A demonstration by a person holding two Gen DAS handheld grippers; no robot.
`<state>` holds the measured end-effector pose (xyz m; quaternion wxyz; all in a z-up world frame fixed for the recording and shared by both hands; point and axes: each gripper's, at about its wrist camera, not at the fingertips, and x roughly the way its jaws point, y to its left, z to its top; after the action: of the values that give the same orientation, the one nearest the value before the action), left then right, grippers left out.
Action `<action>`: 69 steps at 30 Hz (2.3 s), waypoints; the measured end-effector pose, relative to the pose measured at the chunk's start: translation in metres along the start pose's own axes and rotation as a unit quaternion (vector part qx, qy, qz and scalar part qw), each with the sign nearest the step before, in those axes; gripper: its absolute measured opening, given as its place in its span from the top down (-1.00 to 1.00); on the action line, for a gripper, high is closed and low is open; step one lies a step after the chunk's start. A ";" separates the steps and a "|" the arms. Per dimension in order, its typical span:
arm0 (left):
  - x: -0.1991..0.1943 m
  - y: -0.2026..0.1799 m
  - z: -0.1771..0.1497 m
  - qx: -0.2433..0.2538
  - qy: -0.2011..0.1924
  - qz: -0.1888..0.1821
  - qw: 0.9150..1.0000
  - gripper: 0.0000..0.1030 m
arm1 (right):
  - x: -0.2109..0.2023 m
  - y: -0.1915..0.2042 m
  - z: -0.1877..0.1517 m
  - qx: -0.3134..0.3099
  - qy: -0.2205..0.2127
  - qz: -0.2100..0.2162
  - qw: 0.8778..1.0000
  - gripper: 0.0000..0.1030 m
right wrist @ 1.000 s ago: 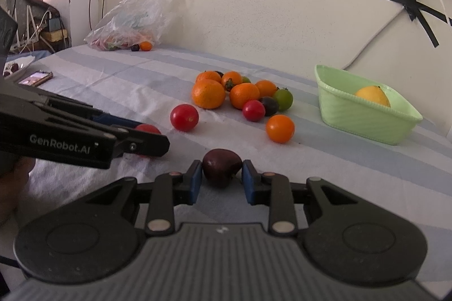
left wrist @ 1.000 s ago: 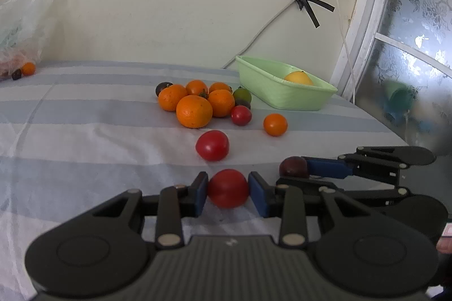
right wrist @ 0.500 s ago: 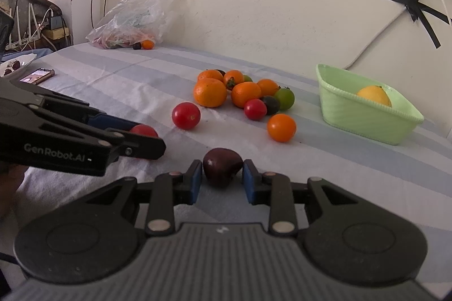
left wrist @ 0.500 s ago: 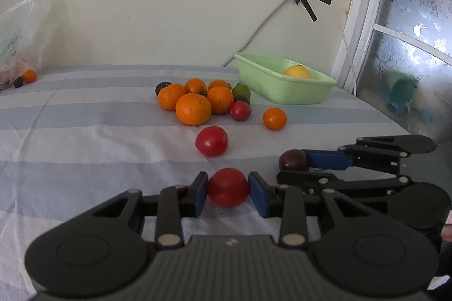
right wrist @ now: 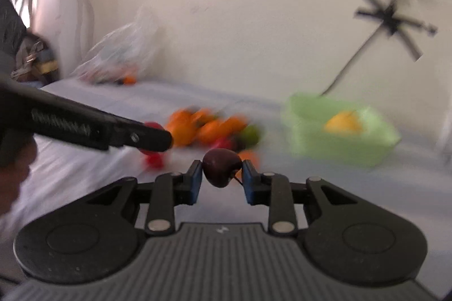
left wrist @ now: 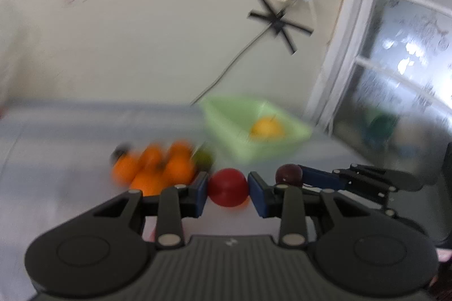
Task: Organize fruits
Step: 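Carry the tomato in the left tool and cherry in the right tool into the bin, release, then grasp another red tomato with the left tool while the right tool grasps a tangerine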
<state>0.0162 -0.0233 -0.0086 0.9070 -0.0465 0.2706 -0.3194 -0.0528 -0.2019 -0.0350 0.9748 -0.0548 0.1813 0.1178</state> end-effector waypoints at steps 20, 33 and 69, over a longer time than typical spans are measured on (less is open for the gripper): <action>0.168 -0.031 0.056 -0.007 0.063 -0.008 0.998 0.22 | 0.068 -0.131 0.006 0.063 0.014 -0.106 0.992 0.32; 0.015 0.028 0.022 -0.028 -0.005 0.072 0.997 0.20 | 0.021 -0.096 0.015 0.108 -0.017 0.050 0.993 0.31; -0.005 0.011 -0.078 0.010 0.041 0.093 0.995 0.37 | 0.000 0.021 -0.032 0.044 0.068 0.047 0.996 0.38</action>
<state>-0.0219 -0.0048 -0.0754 0.9213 0.0007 0.3071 -0.2384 -0.0694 -0.1864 -0.0663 0.9552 -0.0116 0.2541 0.1512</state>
